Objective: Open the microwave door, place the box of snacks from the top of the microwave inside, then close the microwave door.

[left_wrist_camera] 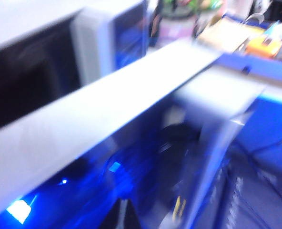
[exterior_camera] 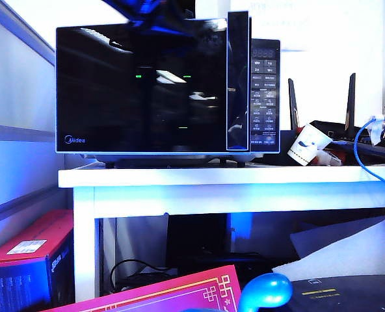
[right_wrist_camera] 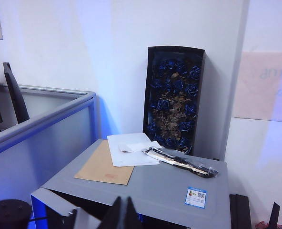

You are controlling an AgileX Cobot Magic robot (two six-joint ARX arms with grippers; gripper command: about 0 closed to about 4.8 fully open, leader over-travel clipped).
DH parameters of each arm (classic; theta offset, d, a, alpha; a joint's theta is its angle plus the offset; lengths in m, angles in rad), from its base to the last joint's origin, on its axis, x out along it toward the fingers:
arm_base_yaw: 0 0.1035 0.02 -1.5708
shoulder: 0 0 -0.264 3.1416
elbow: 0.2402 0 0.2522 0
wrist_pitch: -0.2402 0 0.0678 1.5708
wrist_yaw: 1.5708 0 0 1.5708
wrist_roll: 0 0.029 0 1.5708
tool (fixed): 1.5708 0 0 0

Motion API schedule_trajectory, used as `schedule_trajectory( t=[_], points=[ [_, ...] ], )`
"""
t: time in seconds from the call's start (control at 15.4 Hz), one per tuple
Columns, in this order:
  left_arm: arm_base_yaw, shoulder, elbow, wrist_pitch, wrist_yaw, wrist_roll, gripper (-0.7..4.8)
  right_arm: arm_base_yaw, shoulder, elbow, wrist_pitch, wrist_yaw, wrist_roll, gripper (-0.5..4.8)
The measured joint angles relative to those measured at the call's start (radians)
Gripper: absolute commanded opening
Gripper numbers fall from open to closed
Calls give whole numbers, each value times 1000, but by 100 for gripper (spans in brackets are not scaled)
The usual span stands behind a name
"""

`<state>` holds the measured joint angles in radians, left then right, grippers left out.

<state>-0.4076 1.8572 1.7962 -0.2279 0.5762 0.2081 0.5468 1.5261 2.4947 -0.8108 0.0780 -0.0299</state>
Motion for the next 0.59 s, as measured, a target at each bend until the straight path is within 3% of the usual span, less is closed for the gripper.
schedule_trajectory(
  t=[0.13,0.46,0.59],
  points=[
    [-31,25,0,61,-34,0,-5,0,0,0,0,0,0,-2],
    [-94,48,0,233,-268,0,-5,0,0,0,0,-3,0,-2],
    [-105,74,0,322,-312,-3,-5,0,0,0,0,-5,0,-2]
  ],
)
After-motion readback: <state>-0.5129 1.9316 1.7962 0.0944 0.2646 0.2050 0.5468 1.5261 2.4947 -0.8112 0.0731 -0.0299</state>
